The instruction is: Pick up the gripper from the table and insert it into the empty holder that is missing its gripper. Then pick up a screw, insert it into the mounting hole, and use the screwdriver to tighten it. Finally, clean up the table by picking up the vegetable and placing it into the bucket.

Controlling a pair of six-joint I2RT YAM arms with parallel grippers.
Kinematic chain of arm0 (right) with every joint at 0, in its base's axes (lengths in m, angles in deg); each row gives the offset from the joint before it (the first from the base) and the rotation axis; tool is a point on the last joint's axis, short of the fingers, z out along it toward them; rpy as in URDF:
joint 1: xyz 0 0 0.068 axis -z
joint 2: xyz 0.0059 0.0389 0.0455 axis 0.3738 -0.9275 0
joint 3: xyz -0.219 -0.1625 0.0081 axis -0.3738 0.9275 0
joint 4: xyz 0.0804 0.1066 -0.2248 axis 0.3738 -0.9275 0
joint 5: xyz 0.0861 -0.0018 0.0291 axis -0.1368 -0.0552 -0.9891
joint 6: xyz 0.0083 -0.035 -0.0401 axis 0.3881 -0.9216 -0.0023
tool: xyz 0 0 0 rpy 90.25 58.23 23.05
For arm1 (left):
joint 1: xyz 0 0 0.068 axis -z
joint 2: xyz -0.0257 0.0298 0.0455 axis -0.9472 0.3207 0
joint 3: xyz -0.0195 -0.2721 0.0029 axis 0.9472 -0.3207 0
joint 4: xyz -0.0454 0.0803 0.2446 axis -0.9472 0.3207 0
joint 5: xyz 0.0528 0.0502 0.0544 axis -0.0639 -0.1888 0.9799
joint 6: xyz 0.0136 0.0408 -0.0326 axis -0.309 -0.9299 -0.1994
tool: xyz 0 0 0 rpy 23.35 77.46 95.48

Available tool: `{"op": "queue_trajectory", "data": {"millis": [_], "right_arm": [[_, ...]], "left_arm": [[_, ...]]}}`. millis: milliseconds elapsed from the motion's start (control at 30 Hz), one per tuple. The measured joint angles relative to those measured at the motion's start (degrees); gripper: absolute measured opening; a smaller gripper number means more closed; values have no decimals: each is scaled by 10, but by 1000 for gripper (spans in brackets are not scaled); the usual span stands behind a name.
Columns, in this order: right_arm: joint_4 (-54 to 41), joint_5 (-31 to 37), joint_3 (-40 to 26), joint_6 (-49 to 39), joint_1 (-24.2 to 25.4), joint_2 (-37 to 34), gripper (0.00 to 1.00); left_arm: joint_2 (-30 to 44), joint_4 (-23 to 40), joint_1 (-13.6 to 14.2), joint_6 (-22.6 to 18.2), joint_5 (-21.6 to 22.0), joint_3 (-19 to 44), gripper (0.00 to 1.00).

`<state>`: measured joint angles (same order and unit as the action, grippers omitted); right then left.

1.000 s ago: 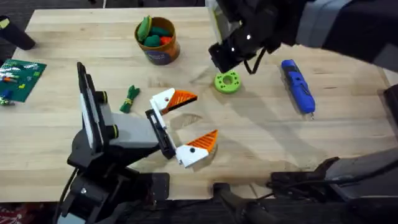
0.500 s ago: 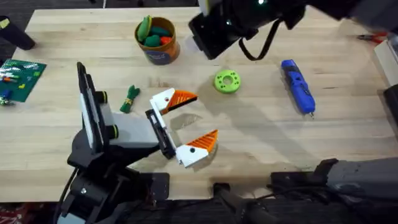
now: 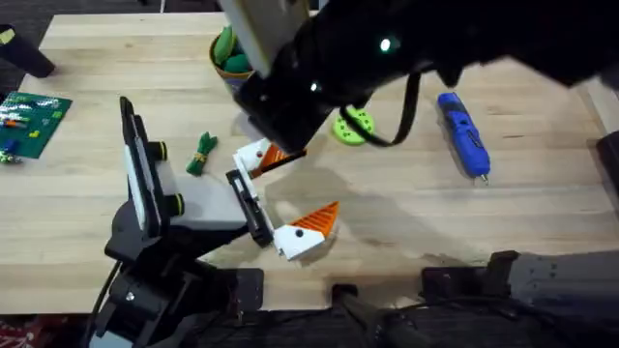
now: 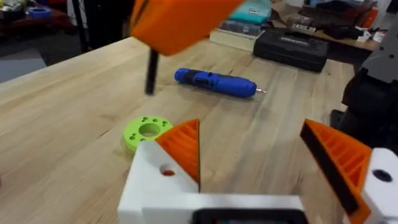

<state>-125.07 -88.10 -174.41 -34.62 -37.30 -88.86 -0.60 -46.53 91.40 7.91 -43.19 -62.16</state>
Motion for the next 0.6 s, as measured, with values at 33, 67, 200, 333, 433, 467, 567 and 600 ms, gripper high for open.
{"op": "queue_trajectory", "data": {"millis": [33,67,200,333,433,467,567,600], "right_arm": [[0,-1,0,3,-7,0,7],[-1,-2,0,5,-13,0,7],[-17,-6,0,12,-30,0,7],[-28,-7,0,19,-32,0,7],[-27,-7,0,21,-32,0,7],[-26,-7,0,21,-32,0,7],[-27,-7,0,21,-32,-1,7],[-27,-7,0,21,-32,-2,7]], "left_arm": [[0,0,0,0,0,0,984],[0,0,0,0,0,0,984],[0,0,0,0,0,0,984],[0,0,0,0,0,0,984],[0,0,0,0,0,0,984],[0,0,0,0,0,0,984],[0,0,0,0,0,0,984],[0,0,0,0,0,0,984]]}}
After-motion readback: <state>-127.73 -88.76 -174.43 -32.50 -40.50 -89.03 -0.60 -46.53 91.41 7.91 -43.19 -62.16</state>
